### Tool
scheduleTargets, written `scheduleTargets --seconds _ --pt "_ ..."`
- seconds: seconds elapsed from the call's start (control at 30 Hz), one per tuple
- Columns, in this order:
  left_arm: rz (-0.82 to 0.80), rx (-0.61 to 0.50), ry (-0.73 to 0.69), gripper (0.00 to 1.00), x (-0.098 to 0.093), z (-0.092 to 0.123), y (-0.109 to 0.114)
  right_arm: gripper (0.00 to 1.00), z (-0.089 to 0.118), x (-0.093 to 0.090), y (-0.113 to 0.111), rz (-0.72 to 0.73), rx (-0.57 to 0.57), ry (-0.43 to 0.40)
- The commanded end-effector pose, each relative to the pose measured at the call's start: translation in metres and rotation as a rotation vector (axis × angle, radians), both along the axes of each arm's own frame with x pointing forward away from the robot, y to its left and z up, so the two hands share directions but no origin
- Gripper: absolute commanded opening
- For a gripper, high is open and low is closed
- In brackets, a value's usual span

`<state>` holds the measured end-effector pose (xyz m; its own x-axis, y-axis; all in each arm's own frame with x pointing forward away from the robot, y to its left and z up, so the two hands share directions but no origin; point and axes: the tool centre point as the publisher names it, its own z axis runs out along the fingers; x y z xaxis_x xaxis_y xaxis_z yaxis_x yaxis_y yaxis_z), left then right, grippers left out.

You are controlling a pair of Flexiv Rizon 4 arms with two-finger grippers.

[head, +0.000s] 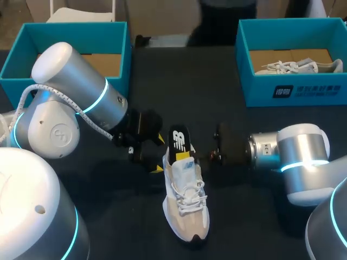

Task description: Take the shoe out of the shoebox, open the shoe tongue, remove and reinsert the insole, then place the shoe into the shoebox

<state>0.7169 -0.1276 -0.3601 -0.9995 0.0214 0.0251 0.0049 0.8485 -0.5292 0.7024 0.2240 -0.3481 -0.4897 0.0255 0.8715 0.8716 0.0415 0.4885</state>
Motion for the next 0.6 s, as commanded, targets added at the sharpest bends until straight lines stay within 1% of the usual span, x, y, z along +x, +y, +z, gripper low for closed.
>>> scheduleTargets --seconds 0.03,0.07,0.2,0.3,0.5,0.57,0.6 --pt "-0.001 0.000 0.000 1.00 0.000 -0.001 0.000 0.31 0.007 -0.006 0.002 -0.011 -0.006 -0.034" --pt "-0.001 0.000 0.000 1.00 0.000 -0.001 0.000 0.35 0.010 -0.005 0.002 -0.008 -0.008 -0.047" --pt "-0.001 0.000 0.000 1.00 0.000 -0.001 0.000 0.38 0.021 -0.001 0.004 -0.001 -0.017 -0.085" --pt "-0.001 0.000 0.000 1.00 0.000 -0.001 0.000 0.36 0.026 0.004 0.005 0.004 -0.016 -0.103" --pt "-0.001 0.000 0.000 1.00 0.000 -0.001 0.000 0.33 0.029 0.015 0.008 0.014 -0.013 -0.115" --pt "-0.001 0.000 0.000 1.00 0.000 -0.001 0.000 0.30 0.029 0.017 0.009 0.014 -0.013 -0.116" --pt "-0.001 0.000 0.000 1.00 0.000 -0.001 0.000 0.27 0.030 0.018 0.009 0.014 -0.013 -0.117"
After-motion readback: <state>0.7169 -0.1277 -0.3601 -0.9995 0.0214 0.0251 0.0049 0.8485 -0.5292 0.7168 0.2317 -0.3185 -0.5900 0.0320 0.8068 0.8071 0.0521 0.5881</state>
